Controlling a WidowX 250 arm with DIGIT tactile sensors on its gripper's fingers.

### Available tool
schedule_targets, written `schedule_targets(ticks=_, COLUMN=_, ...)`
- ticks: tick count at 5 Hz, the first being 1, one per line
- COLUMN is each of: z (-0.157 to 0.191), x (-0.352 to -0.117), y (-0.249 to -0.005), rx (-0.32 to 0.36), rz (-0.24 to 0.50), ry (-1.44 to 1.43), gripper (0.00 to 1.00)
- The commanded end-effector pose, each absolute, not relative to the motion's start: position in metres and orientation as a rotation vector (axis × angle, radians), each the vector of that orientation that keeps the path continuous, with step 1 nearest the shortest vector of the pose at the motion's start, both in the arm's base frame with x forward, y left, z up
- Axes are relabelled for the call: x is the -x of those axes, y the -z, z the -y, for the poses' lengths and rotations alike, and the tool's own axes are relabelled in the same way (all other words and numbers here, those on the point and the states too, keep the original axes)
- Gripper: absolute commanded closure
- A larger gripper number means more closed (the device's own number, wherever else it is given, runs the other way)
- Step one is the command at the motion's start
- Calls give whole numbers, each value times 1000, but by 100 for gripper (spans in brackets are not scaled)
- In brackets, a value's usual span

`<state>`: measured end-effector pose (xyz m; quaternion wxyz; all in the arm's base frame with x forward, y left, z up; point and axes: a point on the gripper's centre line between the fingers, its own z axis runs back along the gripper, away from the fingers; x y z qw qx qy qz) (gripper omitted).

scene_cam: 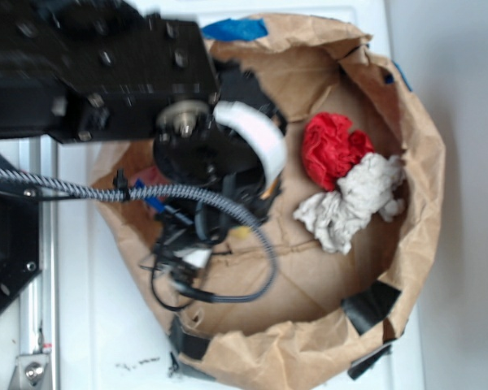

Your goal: Grab the green sponge.

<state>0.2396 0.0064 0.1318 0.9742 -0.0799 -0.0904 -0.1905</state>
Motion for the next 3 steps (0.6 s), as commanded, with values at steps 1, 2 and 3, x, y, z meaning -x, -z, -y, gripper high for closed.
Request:
schedule_targets(ticks=1, z=3, x=-267, y=-222, rx=65, rz=330, ry=165, gripper=100)
schedule_targets(ticks=2, z=7, x=-269, y=-222, rx=40, rz=306, ry=102, gripper=100)
schedule_targets(ticks=3, z=10, x=-267, y=-220, rx=-25, rz=271, ry=74, gripper=100)
